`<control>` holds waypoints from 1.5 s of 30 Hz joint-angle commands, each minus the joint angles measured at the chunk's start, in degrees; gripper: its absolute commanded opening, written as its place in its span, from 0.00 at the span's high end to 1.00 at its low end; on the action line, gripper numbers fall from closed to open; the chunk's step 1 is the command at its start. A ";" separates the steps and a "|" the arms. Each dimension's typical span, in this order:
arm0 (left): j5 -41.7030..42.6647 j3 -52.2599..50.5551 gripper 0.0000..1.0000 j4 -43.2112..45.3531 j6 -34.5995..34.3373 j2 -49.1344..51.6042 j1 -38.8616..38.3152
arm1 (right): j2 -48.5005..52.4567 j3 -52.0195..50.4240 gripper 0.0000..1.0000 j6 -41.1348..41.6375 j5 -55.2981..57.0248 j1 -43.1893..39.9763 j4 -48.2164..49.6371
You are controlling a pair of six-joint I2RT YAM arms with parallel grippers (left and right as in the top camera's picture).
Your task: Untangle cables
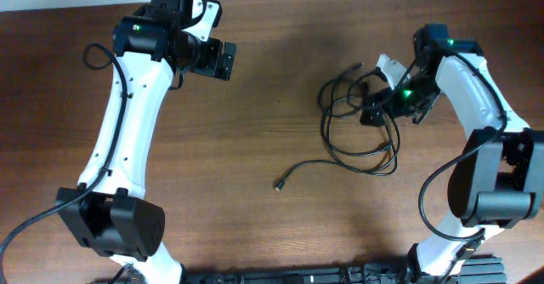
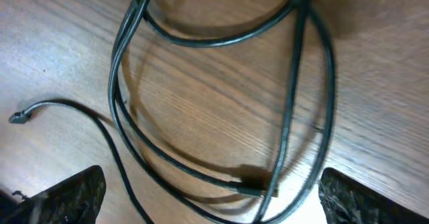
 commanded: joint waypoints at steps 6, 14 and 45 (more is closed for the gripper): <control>0.66 0.24 0.01 -0.11 -0.92 -1.84 0.02 | -0.92 -7.52 0.00 0.09 -3.78 0.28 6.51; 0.66 0.24 0.01 -0.11 -0.92 -1.84 0.02 | -0.92 -13.35 0.00 0.11 -3.82 0.28 12.79; 0.66 0.24 0.01 -0.11 -0.92 -1.84 0.02 | -3.30 22.03 0.96 -0.13 -19.91 4.76 -7.56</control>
